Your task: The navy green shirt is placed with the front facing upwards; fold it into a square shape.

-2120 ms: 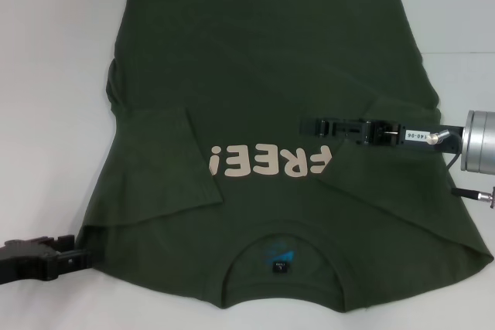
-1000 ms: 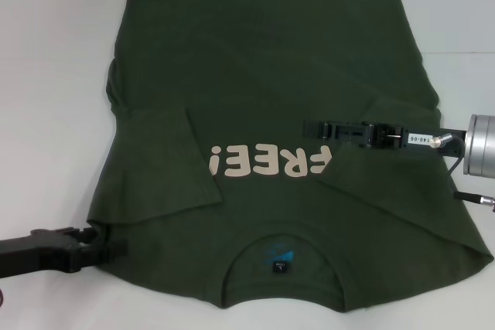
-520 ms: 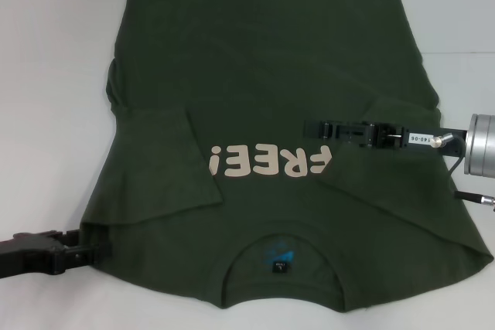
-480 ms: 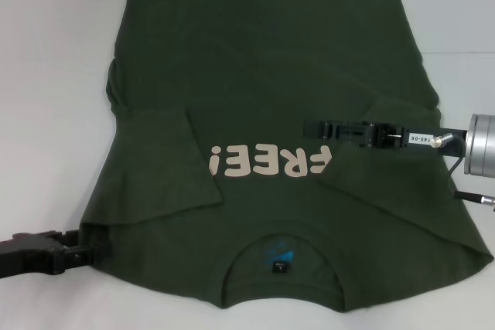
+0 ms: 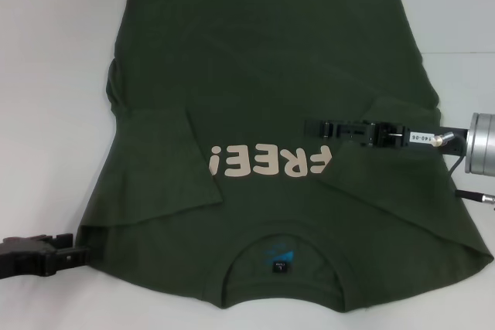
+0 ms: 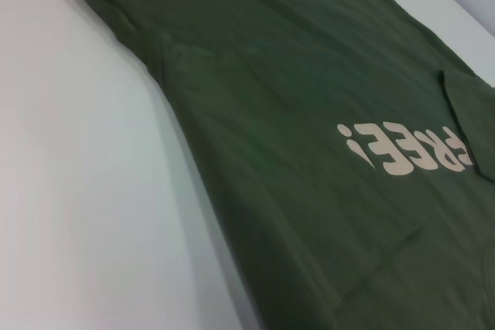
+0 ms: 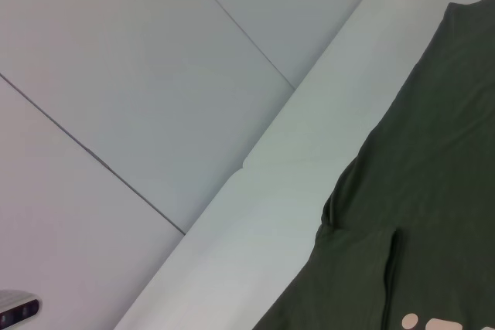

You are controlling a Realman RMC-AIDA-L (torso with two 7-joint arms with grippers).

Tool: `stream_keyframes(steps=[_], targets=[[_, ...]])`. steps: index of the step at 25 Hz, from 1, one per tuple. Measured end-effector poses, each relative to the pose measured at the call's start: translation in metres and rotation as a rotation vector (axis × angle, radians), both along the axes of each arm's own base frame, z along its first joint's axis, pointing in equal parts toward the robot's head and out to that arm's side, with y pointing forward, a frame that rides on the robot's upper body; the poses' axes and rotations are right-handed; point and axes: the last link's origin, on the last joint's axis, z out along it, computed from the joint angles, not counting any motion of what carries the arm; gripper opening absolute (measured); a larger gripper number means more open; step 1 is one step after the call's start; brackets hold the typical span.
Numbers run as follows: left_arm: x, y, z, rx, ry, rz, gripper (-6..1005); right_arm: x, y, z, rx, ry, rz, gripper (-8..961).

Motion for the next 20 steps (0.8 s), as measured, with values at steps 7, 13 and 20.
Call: stream_keyframes(steps=[7,13,20], targets=[[-0.001,-0.001,0.001,-0.014,0.01,0.011,754,-0.001,0.001,0.0,0.0,0.0,0.002,895],[0.003,0.0,-0.001,-0.036,-0.001,-0.008,750,-0.001,0.002,0.001,0.001,0.0,0.002,895],[0.012,0.003,-0.005,-0.064,-0.022,-0.039,750,-0.001,0.002,0.001,0.001,0.0,0.002,895]])
